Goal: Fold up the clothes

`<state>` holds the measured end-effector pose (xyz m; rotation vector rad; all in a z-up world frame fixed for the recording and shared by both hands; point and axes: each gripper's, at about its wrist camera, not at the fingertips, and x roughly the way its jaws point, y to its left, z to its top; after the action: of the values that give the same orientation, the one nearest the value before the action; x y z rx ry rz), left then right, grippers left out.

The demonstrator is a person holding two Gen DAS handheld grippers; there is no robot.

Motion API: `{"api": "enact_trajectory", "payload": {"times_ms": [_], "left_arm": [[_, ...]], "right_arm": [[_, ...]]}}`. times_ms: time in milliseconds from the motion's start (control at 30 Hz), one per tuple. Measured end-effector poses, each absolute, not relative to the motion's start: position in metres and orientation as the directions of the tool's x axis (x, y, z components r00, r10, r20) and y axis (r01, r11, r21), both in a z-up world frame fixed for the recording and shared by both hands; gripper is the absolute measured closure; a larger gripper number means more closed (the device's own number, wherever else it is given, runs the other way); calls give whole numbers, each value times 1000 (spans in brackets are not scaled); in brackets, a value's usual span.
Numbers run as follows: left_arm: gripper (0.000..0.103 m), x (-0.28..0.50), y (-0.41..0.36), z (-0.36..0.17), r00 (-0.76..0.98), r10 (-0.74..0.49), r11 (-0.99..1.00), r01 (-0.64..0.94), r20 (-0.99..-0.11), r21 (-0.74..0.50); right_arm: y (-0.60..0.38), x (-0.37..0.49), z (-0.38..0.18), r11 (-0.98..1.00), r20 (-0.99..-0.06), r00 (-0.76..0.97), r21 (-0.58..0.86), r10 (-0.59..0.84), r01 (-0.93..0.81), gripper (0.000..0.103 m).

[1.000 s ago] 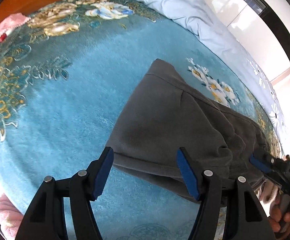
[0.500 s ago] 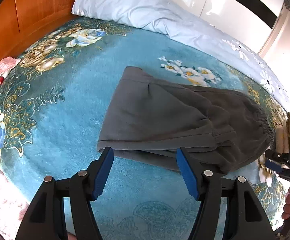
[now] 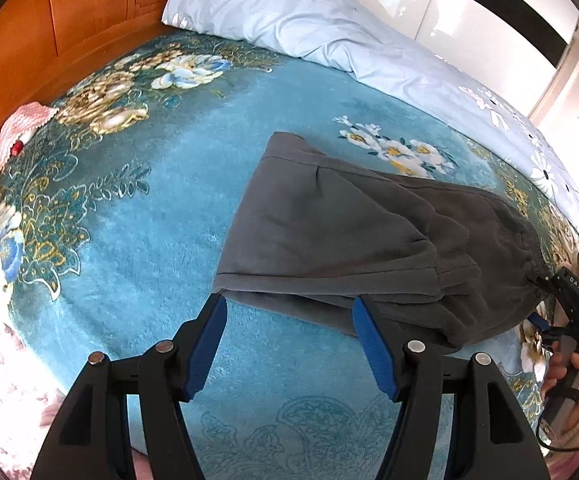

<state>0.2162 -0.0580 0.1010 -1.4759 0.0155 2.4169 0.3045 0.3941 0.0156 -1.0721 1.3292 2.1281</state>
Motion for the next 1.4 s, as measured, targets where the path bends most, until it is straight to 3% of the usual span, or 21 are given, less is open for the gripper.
{"api": "enact_trajectory", "payload": {"times_ms": [333, 500, 633, 833, 1000, 1233, 1400], "left_arm": [[37, 208, -60, 91, -393, 246, -958, -235, -886, -162], [37, 208, -60, 91, -389, 253, -956, -240, -886, -167], [37, 209, -64, 93, -394, 259, -957, -230, -882, -178], [37, 207, -76, 98, -407, 269, -959, -200, -873, -202], [37, 203, -94, 98, -413, 270, -963, -139, -870, -232], [37, 198, -125, 96, -426, 250, -965, -36, -869, -260], [37, 195, -147, 87, -413, 238, -958, 50, -879, -283]], "right_arm": [[409, 300, 9, -343, -695, -715, 692, -74, -636, 29], [399, 300, 14, -339, -696, -715, 691, -71, -639, 57], [393, 296, 38, -406, -710, -702, 656, -49, -636, 63], [345, 260, 116, -662, -693, -721, 552, -24, -508, 67], [255, 220, 175, -874, -648, -757, 414, -84, -257, 69], [112, 185, 171, -981, -709, -688, 190, -157, 28, 69], [41, 177, 135, -986, -782, -613, 5, -109, 169, 69]]}}
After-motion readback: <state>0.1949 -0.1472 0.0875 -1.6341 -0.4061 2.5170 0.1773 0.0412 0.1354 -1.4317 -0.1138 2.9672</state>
